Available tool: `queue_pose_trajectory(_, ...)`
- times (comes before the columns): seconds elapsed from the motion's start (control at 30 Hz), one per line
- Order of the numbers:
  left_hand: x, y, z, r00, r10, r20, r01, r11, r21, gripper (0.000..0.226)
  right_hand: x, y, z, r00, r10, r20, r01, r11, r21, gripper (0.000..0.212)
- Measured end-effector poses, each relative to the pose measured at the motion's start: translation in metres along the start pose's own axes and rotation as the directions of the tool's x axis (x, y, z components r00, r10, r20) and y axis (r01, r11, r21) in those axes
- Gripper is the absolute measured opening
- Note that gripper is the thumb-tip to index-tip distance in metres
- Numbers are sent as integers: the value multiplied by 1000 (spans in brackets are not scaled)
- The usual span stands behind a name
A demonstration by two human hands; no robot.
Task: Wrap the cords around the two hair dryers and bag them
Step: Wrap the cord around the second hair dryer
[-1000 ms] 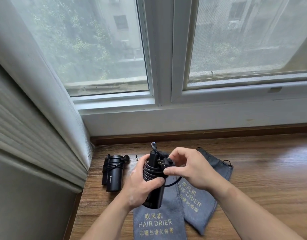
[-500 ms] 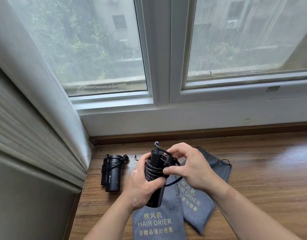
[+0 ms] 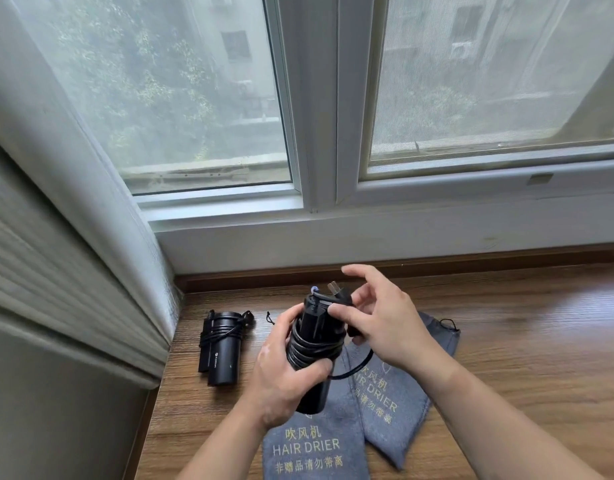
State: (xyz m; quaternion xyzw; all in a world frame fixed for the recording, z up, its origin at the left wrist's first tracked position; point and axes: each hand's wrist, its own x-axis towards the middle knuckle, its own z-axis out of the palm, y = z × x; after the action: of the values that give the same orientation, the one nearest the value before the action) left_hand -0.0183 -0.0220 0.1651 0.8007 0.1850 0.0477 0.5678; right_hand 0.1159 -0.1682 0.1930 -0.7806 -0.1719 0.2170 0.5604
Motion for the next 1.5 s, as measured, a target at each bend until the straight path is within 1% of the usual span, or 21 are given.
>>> queue_pose_trajectory(0.03, 0, -1, -1, 1000, 3, 3, -3, 1000, -7, 76, 0, -1, 0, 998, 21, 58, -25, 998, 64, 45)
queue_pose_trajectory(0.13, 0, -3, -6, 999, 21, 27, -21, 1000, -4, 78, 0, -2, -6, 977, 57, 204, -112, 957, 268, 40)
queue_pose_trajectory(0.2, -1, -2, -10, 998, 31, 47, -31, 1000, 3, 76, 0, -5, -10, 959, 101, 265, -203, 896, 394, 44)
queue_pose_trajectory(0.27, 0, 0, -12, 996, 47, 69, -49, 999, 18, 75, 1, -8, -12, 943, 139, 301, -271, 848, 456, 39)
queue_pose_trajectory(0.33, 0, 0, -13, 994, 63, 91, -68, 997, 44, 76, 3, -10, -12, 940, 167, 297, -279, 877, 391, 25)
queue_pose_trajectory(0.43, 0, -2, -13, 989, 75, 125, -83, 995, 61, 80, 6, -10, -13, 931, 228, 285, -314, 899, 307, 14)
queue_pose_trajectory(0.47, 0, -3, -14, 989, 77, 127, -86, 994, 63, 81, 6, -10, -15, 935, 224, 275, -299, 915, 271, 11)
queue_pose_trajectory(0.5, 0, -4, -14, 989, 81, 127, -89, 994, 60, 81, 7, -9, -16, 947, 204, 249, -255, 948, 192, 9)
queue_pose_trajectory(0.53, 0, -5, -14, 989, 83, 126, -90, 994, 54, 81, 8, -7, -17, 963, 172, 208, -189, 980, 65, 9)
queue_pose_trajectory(0.6, 1, -6, -14, 988, 75, 132, -81, 996, 37, 82, 12, 0, -19, 986, 110, 127, -89, 983, -161, 13)
queue_pose_trajectory(0.63, 1, -7, -14, 988, 71, 138, -75, 997, 23, 82, 15, 2, -20, 988, 101, 114, -80, 982, -173, 14)
queue_pose_trajectory(0.77, 2, -8, -13, 980, 65, 189, -60, 998, -31, 82, 29, 11, -14, 985, 145, 92, -145, 989, 2, 20)
queue_pose_trajectory(0.83, 1, -8, -11, 966, 72, 247, -57, 996, -66, 83, 34, 13, -11, 966, 217, 141, -236, 962, 137, 24)
queue_pose_trajectory(0.9, 0, -8, -10, 956, 72, 283, -40, 992, -117, 84, 37, 15, -9, 944, 251, 213, -295, 934, 204, 27)
queue_pose_trajectory(1.0, 1, -4, -12, 945, 59, 322, 1, 983, -182, 85, 40, 17, -7, 922, 246, 299, -316, 924, 214, 25)
queue_pose_trajectory(1.13, 2, -5, -13, 926, 64, 371, -7, 988, -152, 91, 39, 12, -5, 895, 207, 396, -280, 951, 136, 11)
queue_pose_trajectory(1.23, 1, -7, -8, 936, 86, 340, -55, 994, -99, 94, 38, 13, -7, 897, 210, 388, -276, 953, 123, 8)
queue_pose_trajectory(1.3, -1, -8, -6, 941, 84, 328, -45, 991, -123, 105, 35, 14, -8, 896, 206, 392, -279, 950, 139, 10)
queue_pose_trajectory(1.33, -2, -9, -5, 940, 79, 332, -32, 989, -147, 113, 33, 14, -8, 893, 204, 401, -286, 946, 156, 12)
queue_pose_trajectory(1.4, -3, -12, -4, 945, 61, 321, -1, 983, -184, 125, 30, 14, -7, 882, 207, 423, -327, 915, 235, 30)
queue_pose_trajectory(1.5, -2, -16, -6, 959, 50, 279, 44, 946, -321, 124, 22, 14, -7, 860, 218, 462, -418, 821, 390, 56)
